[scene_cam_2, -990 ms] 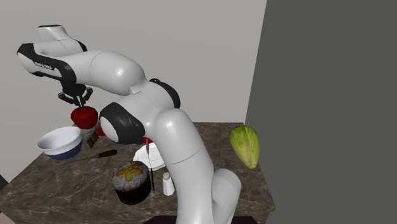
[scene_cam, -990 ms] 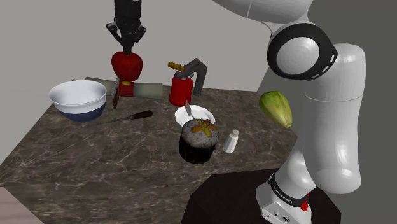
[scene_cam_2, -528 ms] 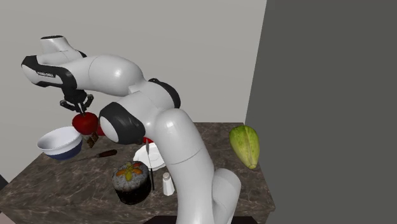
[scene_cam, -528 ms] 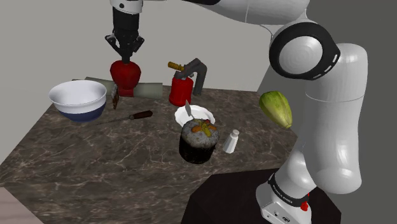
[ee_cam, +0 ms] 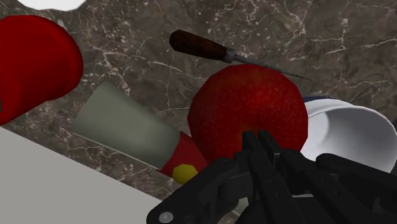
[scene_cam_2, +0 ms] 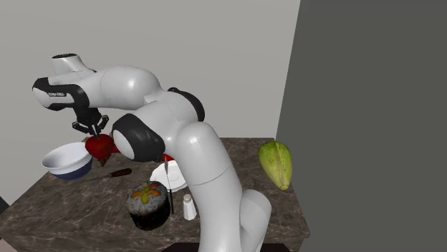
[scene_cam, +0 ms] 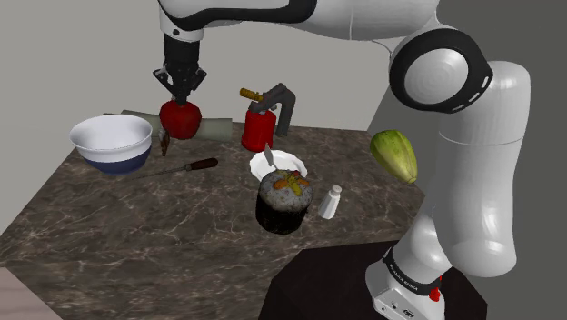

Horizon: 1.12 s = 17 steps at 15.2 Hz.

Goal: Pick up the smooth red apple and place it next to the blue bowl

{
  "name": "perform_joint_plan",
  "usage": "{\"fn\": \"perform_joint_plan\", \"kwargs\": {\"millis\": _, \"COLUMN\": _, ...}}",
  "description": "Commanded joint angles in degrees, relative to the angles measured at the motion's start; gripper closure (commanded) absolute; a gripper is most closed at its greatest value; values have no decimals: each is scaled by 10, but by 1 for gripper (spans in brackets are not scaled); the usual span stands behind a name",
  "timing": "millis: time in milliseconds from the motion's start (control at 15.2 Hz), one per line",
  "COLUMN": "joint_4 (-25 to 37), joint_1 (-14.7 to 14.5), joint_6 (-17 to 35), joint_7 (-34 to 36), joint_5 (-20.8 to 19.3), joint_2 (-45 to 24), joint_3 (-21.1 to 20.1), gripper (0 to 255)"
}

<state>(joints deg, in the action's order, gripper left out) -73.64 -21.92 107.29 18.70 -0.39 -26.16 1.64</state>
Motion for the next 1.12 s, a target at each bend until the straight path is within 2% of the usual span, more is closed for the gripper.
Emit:
{"fn": "perform_joint_plan", "kwargs": {"millis": 0, "joint_4": -14, "joint_1": 0, "joint_6": 15, "joint_7": 0, "joint_5": 0, "joint_2": -1, "joint_3": 0, "gripper": 255}}
{"fn": "perform_joint_plan", "kwargs": {"millis": 1056, "joint_4": -114, "joint_1": 0, "joint_6": 132, "joint_7": 2, "joint_5": 0, "joint_2": -17, "joint_3": 0, "gripper": 255}}
